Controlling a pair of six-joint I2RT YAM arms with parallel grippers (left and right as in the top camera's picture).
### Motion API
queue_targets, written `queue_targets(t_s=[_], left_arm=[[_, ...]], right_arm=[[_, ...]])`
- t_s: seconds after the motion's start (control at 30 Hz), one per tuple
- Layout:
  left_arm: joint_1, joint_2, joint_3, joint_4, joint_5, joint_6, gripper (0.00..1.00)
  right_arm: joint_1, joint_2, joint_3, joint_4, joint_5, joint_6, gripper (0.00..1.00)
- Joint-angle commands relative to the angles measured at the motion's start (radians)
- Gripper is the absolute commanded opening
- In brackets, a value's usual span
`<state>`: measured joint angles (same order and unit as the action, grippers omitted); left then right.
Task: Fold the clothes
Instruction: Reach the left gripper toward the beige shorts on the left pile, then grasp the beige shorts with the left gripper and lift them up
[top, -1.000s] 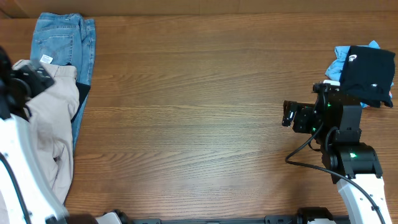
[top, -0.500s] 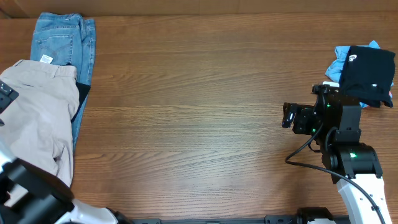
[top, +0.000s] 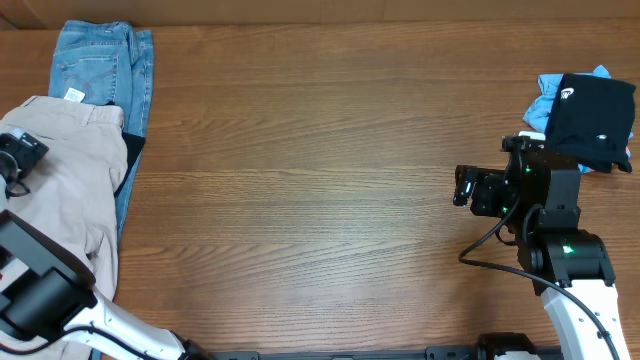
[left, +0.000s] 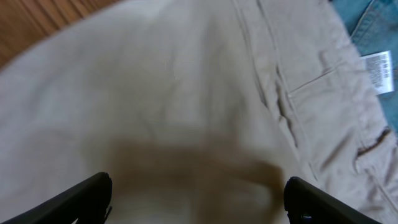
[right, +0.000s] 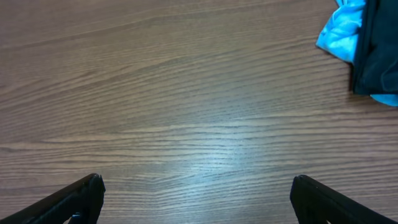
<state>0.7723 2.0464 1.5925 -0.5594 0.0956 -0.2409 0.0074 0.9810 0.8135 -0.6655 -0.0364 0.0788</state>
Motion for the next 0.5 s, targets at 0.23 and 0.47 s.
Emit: queue_targets(t_s=[0.23, 0.47], left_arm=[[-0.028, 0.084, 0.022, 0.084, 0.154, -0.037, 0.50], [-0.029, 0.066, 0.108, 0.060, 0.297, -0.037, 0.04]], right_arm=[[0.003, -0.005, 0.027, 0.001, 0.009, 0.004, 1.00], [0.003, -0.004, 0.027, 0.001, 0.010, 0.004, 1.00]])
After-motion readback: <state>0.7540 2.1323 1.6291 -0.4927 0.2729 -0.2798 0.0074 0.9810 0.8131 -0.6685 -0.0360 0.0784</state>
